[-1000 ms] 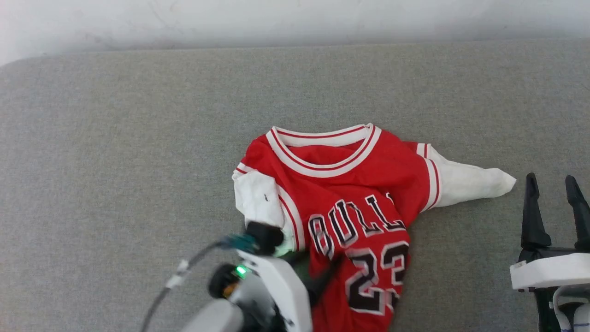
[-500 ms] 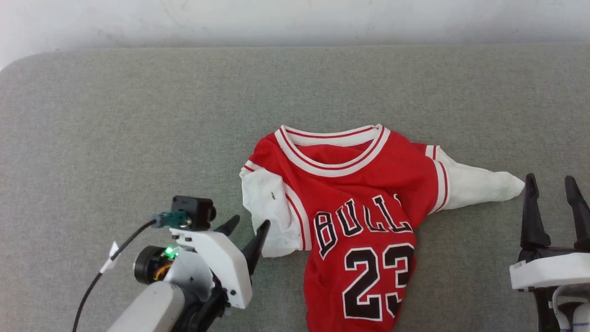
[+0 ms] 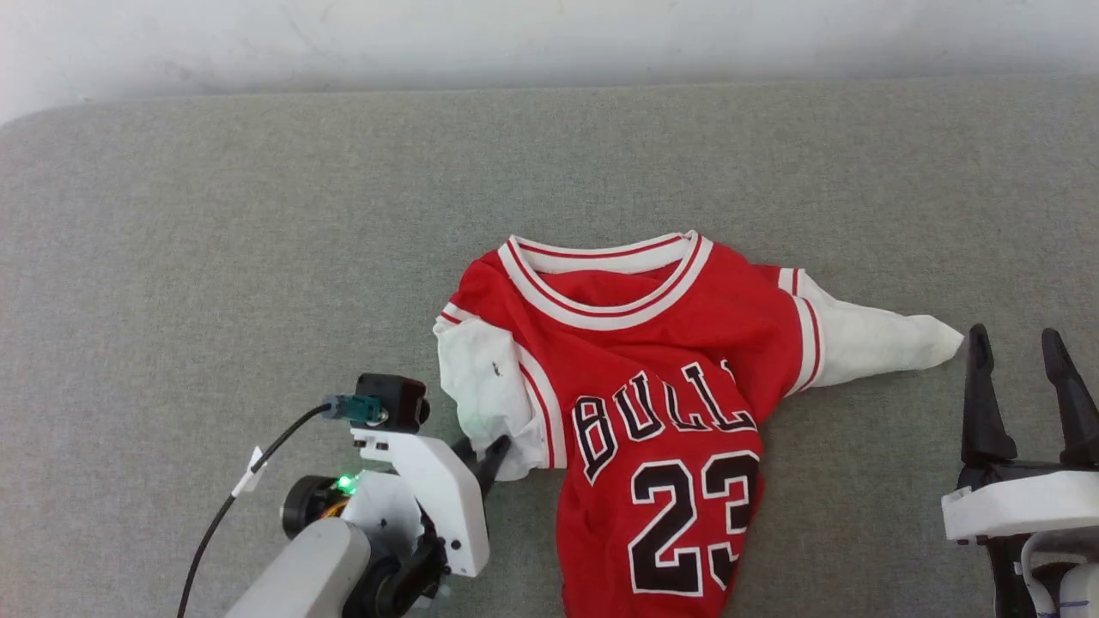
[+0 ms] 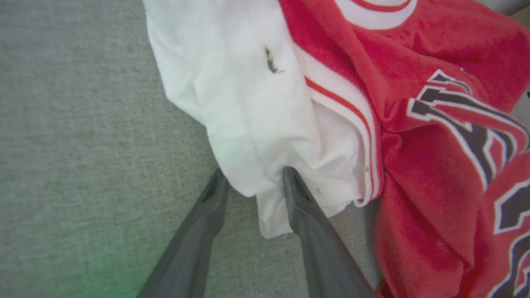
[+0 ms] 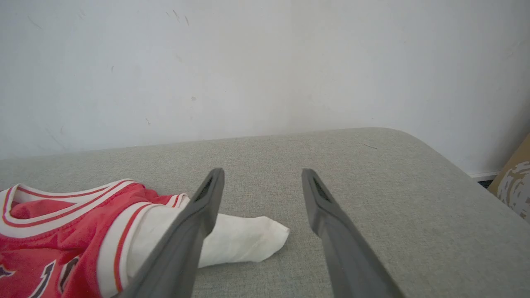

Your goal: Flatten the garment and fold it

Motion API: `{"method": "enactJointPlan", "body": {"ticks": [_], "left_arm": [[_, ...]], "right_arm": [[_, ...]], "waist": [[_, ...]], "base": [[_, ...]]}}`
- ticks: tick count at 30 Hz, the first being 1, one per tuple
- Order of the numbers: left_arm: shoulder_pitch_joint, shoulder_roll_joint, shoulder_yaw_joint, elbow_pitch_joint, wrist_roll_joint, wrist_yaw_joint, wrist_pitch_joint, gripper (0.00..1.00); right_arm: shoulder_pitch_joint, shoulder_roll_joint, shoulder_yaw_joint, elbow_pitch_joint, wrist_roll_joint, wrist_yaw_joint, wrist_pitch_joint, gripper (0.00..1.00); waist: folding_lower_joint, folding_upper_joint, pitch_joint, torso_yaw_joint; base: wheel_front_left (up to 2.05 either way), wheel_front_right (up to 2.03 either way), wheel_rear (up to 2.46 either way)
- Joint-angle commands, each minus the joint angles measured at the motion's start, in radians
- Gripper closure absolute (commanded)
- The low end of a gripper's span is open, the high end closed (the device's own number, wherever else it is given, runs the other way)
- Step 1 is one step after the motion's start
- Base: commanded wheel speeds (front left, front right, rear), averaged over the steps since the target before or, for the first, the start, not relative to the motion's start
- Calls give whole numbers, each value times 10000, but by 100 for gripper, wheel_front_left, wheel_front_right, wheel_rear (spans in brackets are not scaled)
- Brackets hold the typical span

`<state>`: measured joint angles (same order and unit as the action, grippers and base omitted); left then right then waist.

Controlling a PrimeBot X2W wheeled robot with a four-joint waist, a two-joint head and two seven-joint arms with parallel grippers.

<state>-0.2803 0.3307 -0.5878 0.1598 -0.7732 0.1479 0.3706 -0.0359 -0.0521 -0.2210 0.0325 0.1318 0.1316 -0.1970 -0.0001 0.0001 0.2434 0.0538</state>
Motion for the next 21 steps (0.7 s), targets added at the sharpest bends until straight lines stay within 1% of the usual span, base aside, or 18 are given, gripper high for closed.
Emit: {"method": "enactJointPlan", "body": {"ticks": [1, 4, 7, 9, 12, 14, 18, 21], "left_arm": [[247, -237, -325, 382, -186, -154, 255, 100], [215, -460, -213, 597, -441, -385, 12, 100], [139, -506, 153, 608, -519, -410, -583, 100], [124, -476, 572, 367, -584, -329, -1132, 100], [321, -290, 1351, -299, -763, -89, -1886, 100], [654, -34, 1860, -790, -865, 148, -2232, 100], [1834, 493, 2870, -1714, -1216, 730, -2641, 100], [2826, 673, 3574, -2173, -1597, 1053, -2920, 100]], "right_arm": [[-51, 18, 11, 17, 47, -9, -73, 0], [-26, 18, -11, 35, 48, -9, -76, 0], [26, 18, -45, 45, 38, -9, -73, 0], [52, 18, -70, 25, 25, -9, -56, 0], [80, 18, -121, -21, 16, -9, -20, 0], [113, 18, -147, -42, 20, -9, -7, 0], [243, 18, -177, -98, 55, -9, -6, 0], [285, 18, -248, -156, 64, -9, 15, 0]], "waist": [[1, -1, -11, -10], [1, -1, -61, -5], [1, -1, -157, 23], [1, -1, -218, 46], [1, -1, -287, 104], [1, -1, -314, 145], [1, -1, -296, 236], [1, -1, -222, 333]], "base": [[0, 0, 0], [0, 0, 0], [0, 0, 0], [0, 0, 0], [0, 0, 0], [0, 0, 0], [0, 0, 0], [0, 0, 0]]}}
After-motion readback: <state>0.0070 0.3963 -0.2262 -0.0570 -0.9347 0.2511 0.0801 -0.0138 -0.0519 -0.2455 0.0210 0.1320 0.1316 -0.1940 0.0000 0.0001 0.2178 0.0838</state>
